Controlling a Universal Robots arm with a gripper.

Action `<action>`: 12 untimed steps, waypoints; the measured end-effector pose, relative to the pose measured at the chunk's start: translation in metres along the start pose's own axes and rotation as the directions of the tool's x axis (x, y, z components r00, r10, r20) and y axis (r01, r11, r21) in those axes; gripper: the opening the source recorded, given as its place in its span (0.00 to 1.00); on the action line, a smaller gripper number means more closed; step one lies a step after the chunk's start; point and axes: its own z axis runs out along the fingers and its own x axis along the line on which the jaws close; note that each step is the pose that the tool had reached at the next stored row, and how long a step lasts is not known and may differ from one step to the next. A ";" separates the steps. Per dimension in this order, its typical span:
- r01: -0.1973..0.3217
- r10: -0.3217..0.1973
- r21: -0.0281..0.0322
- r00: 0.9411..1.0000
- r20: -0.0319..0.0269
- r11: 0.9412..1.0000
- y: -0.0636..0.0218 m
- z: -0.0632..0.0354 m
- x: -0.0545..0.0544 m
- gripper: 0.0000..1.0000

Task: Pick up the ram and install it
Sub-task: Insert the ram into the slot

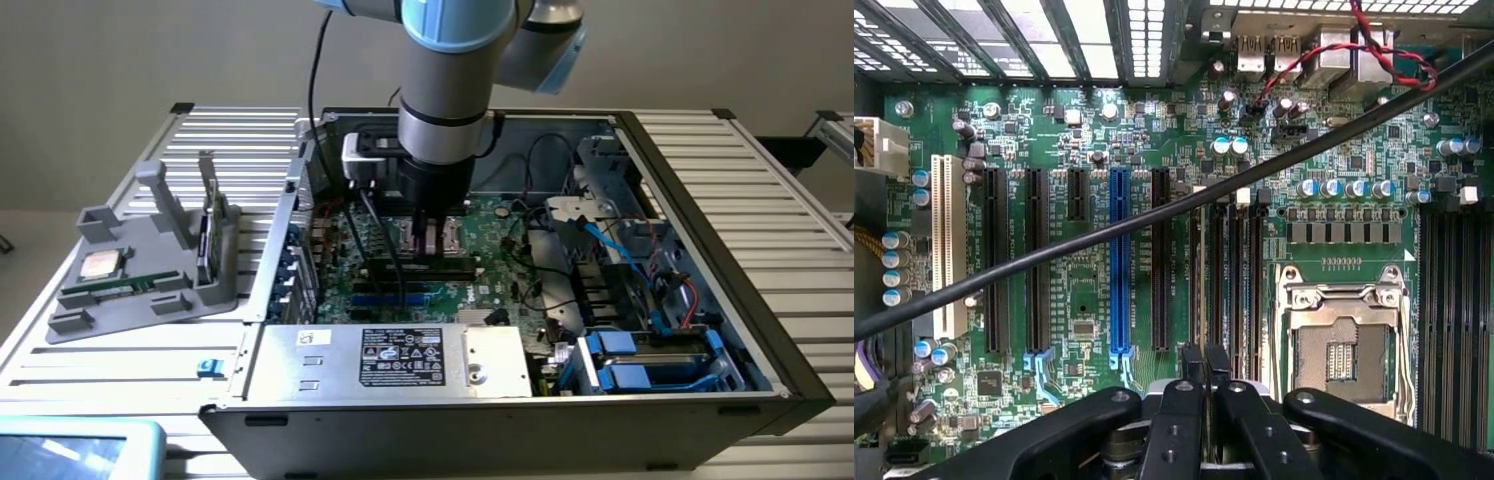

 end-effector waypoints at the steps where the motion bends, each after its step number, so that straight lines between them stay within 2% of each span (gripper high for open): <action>1: 0.000 0.000 0.000 1.000 0.000 1.000 0.0001 0.0000 0.000 0.11; 12: -0.006 0.006 0.000 1.000 0.000 1.000 -0.0002 0.0000 0.000 0.11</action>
